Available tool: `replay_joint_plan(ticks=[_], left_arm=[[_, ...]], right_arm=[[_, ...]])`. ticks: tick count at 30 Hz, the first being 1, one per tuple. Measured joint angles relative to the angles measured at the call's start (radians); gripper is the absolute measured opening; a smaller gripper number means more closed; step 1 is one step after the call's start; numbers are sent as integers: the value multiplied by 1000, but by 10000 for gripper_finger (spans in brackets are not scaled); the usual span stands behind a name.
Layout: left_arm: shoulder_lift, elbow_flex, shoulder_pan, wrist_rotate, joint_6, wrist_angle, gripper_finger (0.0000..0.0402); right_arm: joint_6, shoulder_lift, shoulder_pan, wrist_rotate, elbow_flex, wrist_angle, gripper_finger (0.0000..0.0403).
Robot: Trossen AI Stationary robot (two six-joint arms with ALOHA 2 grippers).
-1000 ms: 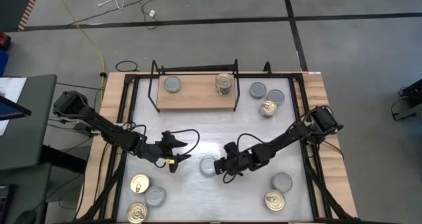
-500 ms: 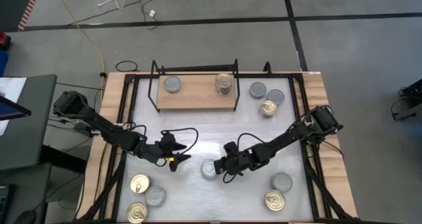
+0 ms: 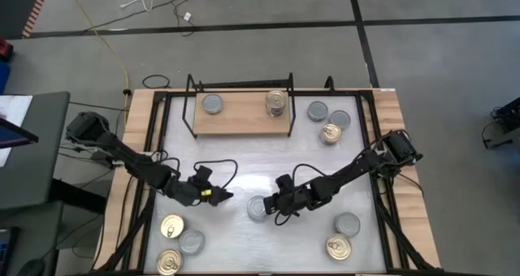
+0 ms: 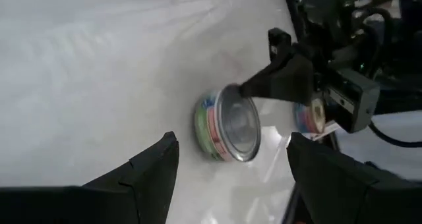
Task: Stack canned seafood by type on shelf
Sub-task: Stack the green tuna can on top of the green tuna can on the shelf
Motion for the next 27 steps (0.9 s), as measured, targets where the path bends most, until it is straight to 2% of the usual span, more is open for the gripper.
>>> replay_joint_plan(ticks=[3, 9, 15, 21, 27], left_arm=[[79, 0, -46, -17, -127, 29, 269], [299, 4, -84, -22, -319, 238, 269], [421, 54, -62, -15, -317, 392, 269], [494, 137, -11, 72, -291, 410, 269], [507, 156, 3, 92, -323, 383, 269]], right_arm=[[0, 0, 0, 0, 0, -1, 23], [16, 0, 0, 0, 1, -27, 22], [18, 0, 0, 0, 1, -28, 22], [18, 0, 0, -1, 1, -30, 22], [41, 0, 0, -7, 1, -56, 22]])
